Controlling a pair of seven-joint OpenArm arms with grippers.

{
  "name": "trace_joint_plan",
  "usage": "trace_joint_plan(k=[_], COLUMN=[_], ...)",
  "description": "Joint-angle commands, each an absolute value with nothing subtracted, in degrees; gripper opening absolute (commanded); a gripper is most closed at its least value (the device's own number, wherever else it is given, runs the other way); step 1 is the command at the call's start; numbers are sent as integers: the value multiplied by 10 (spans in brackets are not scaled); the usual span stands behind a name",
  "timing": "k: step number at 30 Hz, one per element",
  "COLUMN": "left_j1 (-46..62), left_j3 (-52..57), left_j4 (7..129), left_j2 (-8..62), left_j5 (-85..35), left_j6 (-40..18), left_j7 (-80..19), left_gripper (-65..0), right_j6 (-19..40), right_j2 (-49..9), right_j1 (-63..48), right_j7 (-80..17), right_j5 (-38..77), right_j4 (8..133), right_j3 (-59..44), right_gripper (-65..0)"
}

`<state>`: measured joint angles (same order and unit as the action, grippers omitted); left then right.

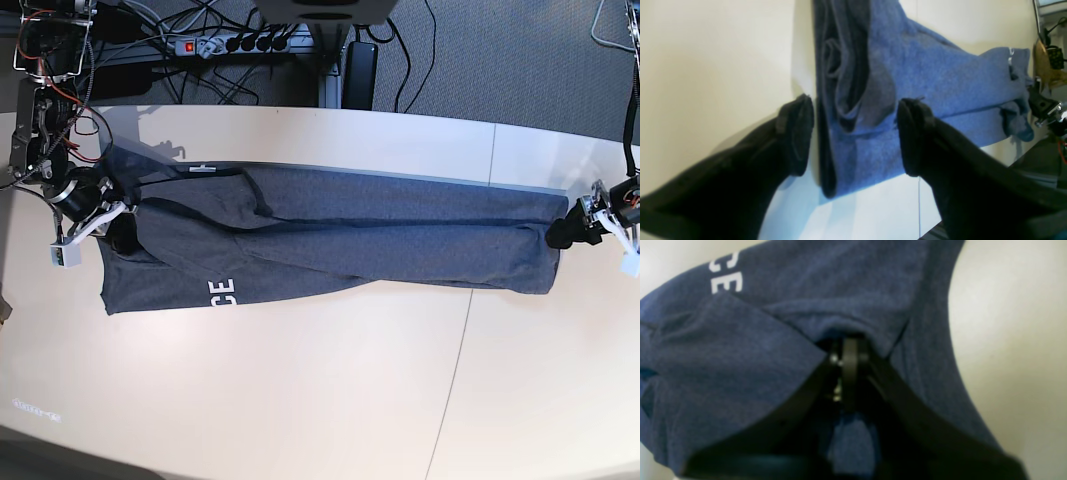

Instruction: Fold the T-shirt properly

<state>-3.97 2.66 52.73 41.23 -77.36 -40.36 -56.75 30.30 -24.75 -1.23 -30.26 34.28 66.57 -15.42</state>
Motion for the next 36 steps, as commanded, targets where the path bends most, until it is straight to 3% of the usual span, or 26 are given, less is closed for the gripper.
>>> trace_joint_plan(k=[1,28,30,33,34,36], left_j1=[-48,-57,-57,-57,-57,-57], left_j3=[29,29,29,29,29,29], left_j4=[532,532,532,532,532,532], left_j2=[424,382,382,383,382,382], left_j5=[-771,-717,-717,-710,-701,-682], left_j6=[-400,-400,-400,-400,-400,-400], left_j7=[-568,-540,-535,-515,-504,-483], left_gripper=[-219,-230,-319,-610,-650,-650], right_j6=[333,333,333,333,333,332], right_j2=[-255,-255,-255,-255,-255,-255], right_j1=[-15,-15,-15,-15,-15,-15], right_j7=[-345,-345,-345,-345,-345,-345], right_j5=[311,311,311,311,311,311], right_j4=[660,660,660,660,660,660], right_j3=[-155,-155,-155,-155,-155,-155], right_gripper=[-650,-650,-650,-650,-650,-650])
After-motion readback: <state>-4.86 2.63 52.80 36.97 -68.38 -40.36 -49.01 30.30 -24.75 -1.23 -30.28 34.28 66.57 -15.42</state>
